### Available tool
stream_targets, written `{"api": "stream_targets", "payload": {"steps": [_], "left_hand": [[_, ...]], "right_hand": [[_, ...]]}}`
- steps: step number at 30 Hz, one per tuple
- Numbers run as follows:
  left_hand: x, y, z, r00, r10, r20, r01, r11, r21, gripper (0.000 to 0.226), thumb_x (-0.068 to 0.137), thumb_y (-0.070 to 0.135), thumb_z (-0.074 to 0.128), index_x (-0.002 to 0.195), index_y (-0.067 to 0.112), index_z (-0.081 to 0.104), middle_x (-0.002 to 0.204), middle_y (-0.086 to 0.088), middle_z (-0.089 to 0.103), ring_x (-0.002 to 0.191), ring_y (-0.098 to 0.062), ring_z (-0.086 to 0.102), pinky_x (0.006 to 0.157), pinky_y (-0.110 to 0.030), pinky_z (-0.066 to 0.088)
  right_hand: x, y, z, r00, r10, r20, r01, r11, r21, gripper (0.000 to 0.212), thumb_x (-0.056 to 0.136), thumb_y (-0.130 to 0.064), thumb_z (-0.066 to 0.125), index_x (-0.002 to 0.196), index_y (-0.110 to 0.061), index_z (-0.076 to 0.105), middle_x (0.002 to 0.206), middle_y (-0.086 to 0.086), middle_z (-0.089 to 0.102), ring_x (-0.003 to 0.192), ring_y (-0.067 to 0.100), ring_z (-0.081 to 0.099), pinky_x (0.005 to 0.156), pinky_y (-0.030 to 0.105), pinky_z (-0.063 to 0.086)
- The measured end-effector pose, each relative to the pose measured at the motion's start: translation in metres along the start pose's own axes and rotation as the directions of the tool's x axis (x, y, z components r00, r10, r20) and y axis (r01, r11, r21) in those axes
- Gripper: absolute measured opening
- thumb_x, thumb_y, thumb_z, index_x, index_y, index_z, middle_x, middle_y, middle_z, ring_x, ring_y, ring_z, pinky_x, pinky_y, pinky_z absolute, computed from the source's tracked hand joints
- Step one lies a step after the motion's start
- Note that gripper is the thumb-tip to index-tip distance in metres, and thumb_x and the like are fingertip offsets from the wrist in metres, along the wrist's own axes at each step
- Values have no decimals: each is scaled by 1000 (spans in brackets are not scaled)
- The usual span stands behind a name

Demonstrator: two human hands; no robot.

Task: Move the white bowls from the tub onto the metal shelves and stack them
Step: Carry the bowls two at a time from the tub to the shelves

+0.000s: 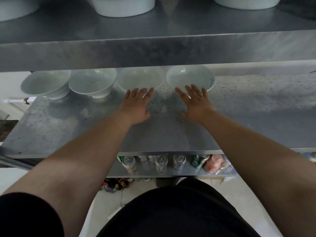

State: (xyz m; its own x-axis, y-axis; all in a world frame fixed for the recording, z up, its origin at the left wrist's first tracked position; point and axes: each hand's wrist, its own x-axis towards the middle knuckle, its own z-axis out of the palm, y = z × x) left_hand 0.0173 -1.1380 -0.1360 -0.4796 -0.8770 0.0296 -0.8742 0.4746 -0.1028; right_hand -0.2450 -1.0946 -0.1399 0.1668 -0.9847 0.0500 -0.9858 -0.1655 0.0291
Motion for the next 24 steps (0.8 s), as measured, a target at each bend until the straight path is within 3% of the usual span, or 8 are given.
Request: {"api": "stream_targets", "payload": {"steps": [6, 8, 11, 15, 17, 19, 22, 24], "left_hand": [[3, 1, -7, 999, -7, 51, 8, 1000, -5, 93, 84, 43, 54, 156, 27, -3, 162, -6, 13, 148, -33, 13, 119, -52, 11], [0, 4, -13, 996, -22, 87, 26, 999, -46, 90, 86, 42, 53, 156, 27, -1, 163, -6, 8, 150, -33, 8, 120, -51, 10], [-23, 12, -27, 1000, -3, 16, 7, 973, -229, 80, 88, 36, 54, 156, 23, 15, 161, -8, 20, 149, -30, 16, 120, -45, 19], [-89, 30, -32, 998, -69, -6, 48, 750, -660, 61, 85, 42, 54, 143, 25, 44, 140, 2, 52, 129, -14, 49, 108, -34, 40], [-125, 42, -28, 996, -58, 67, 88, 584, -807, 51, 83, 46, 54, 133, 31, 51, 124, 14, 60, 116, -2, 56, 102, -34, 46], [-156, 55, -21, 993, -23, 114, 111, 473, -874, 40, 88, 33, 61, 128, 33, 54, 118, 19, 61, 111, 4, 58, 98, -29, 48], [-199, 79, -13, 988, 14, 157, 137, 418, -898, 39, 91, 19, 64, 125, 36, 56, 120, 18, 62, 109, 5, 58, 93, -22, 47], [-222, 95, -10, 974, 59, 221, 173, 443, -880, 41, 89, 22, 63, 123, 44, 54, 123, 22, 59, 108, 7, 57, 91, -20, 46]], "right_hand": [[5, 0, -9, 998, 2, 60, -2, 1000, 8, 86, 91, -44, 53, 154, -37, -6, 164, 6, 3, 151, 23, -6, 119, 48, -4], [-5, -2, -15, 999, -32, 2, 31, 994, 102, 78, 92, -35, 51, 155, -33, 7, 163, 5, 13, 151, 24, 3, 121, 46, 2], [-42, -9, -26, 989, -72, -126, 104, 958, 268, 60, 88, -22, 56, 146, -17, 41, 150, 12, 42, 140, 32, 37, 114, 47, 32], [-121, -24, -36, 998, 59, -22, -39, 857, 515, 46, 88, -15, 62, 134, -20, 57, 135, 5, 58, 120, 25, 56, 99, 31, 41], [-163, -32, -36, 988, 142, 65, -153, 792, 591, 38, 89, -15, 62, 127, -23, 63, 128, -2, 63, 114, 18, 59, 97, 24, 41], [-204, -39, -34, 961, 230, 157, -274, 686, 674, 29, 89, -15, 63, 115, -26, 69, 115, -12, 69, 103, 7, 64, 93, 22, 47], [-262, -51, -32, 907, 305, 291, -414, 511, 754, 25, 89, -11, 62, 105, -28, 71, 101, -19, 71, 95, -4, 64, 90, 18, 49], [-295, -58, -32, 873, 337, 351, -479, 461, 747, 25, 90, -12, 61, 104, -29, 71, 100, -20, 71, 95, -7, 63, 88, 11, 47]]}}
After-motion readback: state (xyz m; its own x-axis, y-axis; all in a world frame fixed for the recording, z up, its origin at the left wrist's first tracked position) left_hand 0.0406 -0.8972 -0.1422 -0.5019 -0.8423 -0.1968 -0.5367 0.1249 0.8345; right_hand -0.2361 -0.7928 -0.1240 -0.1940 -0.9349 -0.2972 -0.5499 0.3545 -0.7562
